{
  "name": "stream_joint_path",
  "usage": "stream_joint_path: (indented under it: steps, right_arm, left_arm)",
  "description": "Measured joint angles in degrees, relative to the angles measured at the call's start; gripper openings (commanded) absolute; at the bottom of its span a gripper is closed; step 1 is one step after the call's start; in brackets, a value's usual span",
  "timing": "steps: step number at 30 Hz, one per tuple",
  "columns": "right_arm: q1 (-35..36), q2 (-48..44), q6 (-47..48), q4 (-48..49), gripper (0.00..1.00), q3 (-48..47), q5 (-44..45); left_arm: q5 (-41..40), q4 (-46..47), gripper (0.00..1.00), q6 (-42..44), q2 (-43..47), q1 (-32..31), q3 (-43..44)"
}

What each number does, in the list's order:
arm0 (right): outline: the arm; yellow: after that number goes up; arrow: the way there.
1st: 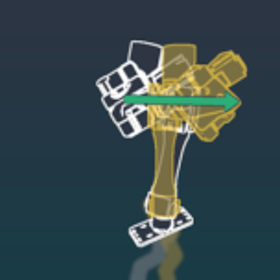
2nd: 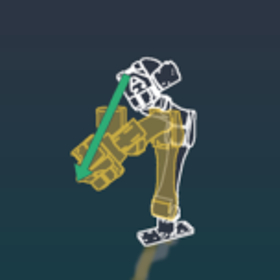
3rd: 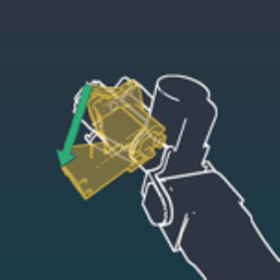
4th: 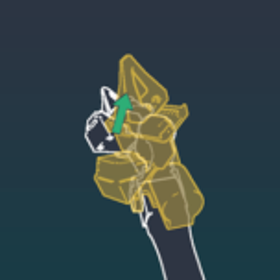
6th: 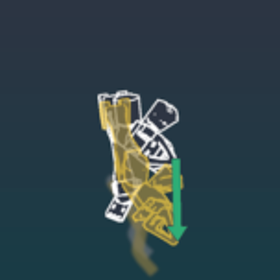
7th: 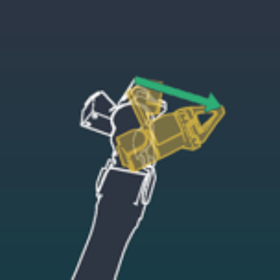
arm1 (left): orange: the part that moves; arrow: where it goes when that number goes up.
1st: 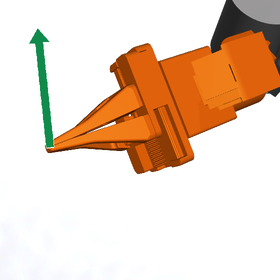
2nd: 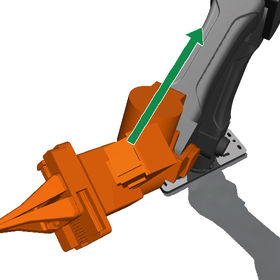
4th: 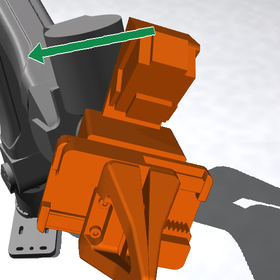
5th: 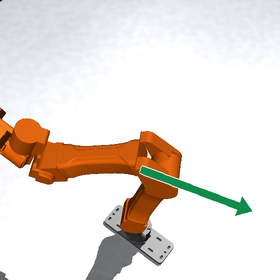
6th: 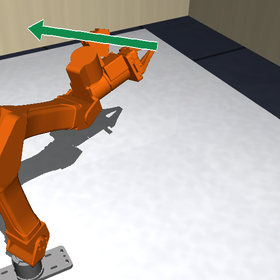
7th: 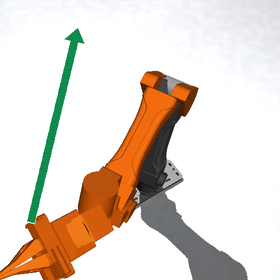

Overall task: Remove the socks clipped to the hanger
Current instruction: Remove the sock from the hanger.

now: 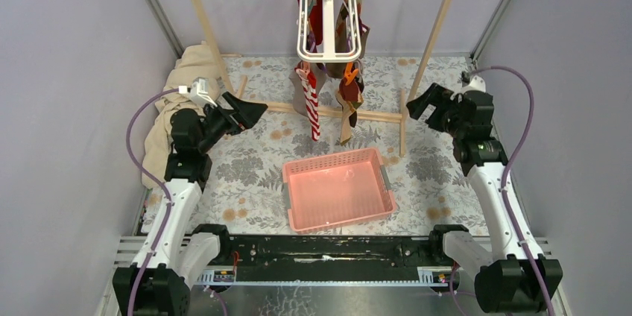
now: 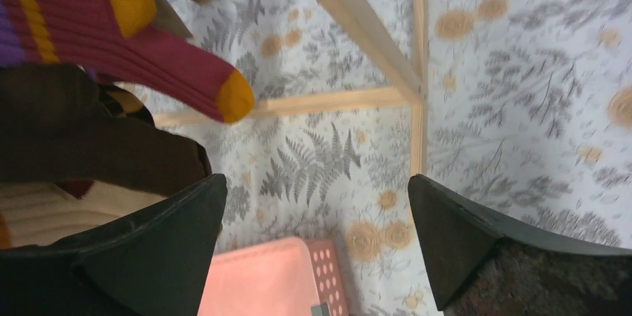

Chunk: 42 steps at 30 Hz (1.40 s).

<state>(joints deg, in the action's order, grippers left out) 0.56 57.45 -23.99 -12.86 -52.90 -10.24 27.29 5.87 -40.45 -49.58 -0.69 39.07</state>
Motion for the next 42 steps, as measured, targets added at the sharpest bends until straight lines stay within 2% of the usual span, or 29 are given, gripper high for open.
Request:
stream_joint_path:
  steps: [7,14,18,21,23,25,31,38,42]
  right_arm:
    - [0.0,-1.2,-2.8,1.1,1.0,8.1,-4.6]
    - [0.9,-0.9,-2.3,3.3,0.99,8.2,-5.4]
    - [9.0,-0.9,-0.6,2.8,0.91,7.8,-1.1]
    - [17.0,-1.5,0.6,1.8,0.81,6.7,2.5]
    - [19.8,-2.7,1.2,1.4,0.74,6.1,3.8]
    - [21.5,-4.6,1.9,1.4,0.68,5.8,4.6]
    - [22.3,-9.7,2.9,2.1,0.57,5.1,3.8]
    - [23.7,-8.4,3.1,3.2,0.56,3.6,-0.2]
    - [25.7,-8.1,3.4,3.7,0.57,3.3,-1.5]
  left_arm:
    - [7.4,0.4,0.99,-2.8,0.5,0.0,-0.9]
    - [5.2,-1.1,0.98,-3.6,4.6,0.0,-1.0]
    - [4.9,-1.6,0.99,-4.3,3.6,0.0,-1.0]
    - [6.6,-1.2,0.98,-6.5,1.0,0.0,-1.6]
    - [7.3,-0.7,0.99,-7.7,1.3,0.0,-3.1]
    - [7.3,-1.6,0.99,-7.7,2.4,0.0,-3.8]
    - [6.8,-3.7,0.99,-6.7,5.0,-0.2,-1.5]
    - [6.4,-3.8,0.99,-7.0,8.0,-4.2,-0.5]
    - [3.4,-5.9,0.99,-5.9,8.2,-12.3,2.9]
